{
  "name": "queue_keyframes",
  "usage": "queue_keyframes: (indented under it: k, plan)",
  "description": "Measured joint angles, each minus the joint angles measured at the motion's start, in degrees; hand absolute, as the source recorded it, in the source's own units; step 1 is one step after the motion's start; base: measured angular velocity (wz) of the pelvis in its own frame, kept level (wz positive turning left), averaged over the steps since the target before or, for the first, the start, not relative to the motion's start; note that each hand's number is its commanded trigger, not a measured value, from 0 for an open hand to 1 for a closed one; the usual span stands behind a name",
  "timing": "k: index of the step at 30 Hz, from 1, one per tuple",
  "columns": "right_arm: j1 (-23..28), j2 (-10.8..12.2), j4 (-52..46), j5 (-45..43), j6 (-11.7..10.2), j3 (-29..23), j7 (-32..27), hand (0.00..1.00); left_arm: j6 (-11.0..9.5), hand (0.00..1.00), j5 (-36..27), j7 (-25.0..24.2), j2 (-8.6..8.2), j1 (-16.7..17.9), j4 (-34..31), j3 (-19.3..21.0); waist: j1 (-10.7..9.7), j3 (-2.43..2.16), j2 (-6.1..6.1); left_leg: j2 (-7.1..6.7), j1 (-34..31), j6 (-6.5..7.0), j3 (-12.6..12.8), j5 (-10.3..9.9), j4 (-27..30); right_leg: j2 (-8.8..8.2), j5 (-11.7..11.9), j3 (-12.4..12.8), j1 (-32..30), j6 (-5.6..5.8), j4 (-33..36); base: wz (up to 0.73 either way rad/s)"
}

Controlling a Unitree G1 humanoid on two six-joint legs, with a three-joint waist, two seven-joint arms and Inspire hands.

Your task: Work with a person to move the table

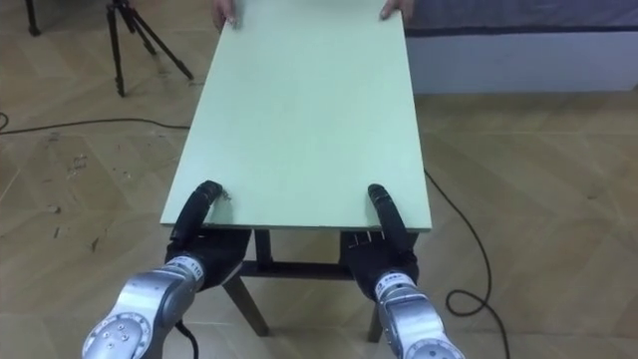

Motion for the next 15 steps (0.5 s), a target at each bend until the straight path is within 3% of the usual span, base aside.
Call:
queue_keyframes:
  k: [15]
  plan:
    - [0.92, 0.91, -0.08, -1.77, -0.24, 0.06, 1.75, 1.00, -0.08, 1.00, 1.34, -4.58, -0.17, 1.96, 0.00, -0.03, 0.15, 0.08, -0.16, -0.05, -0.65, 0.00, 0.21, 0.00, 0.15, -0.03, 0.00, -0.15, -0.94, 0.01, 0.08, -0.01]
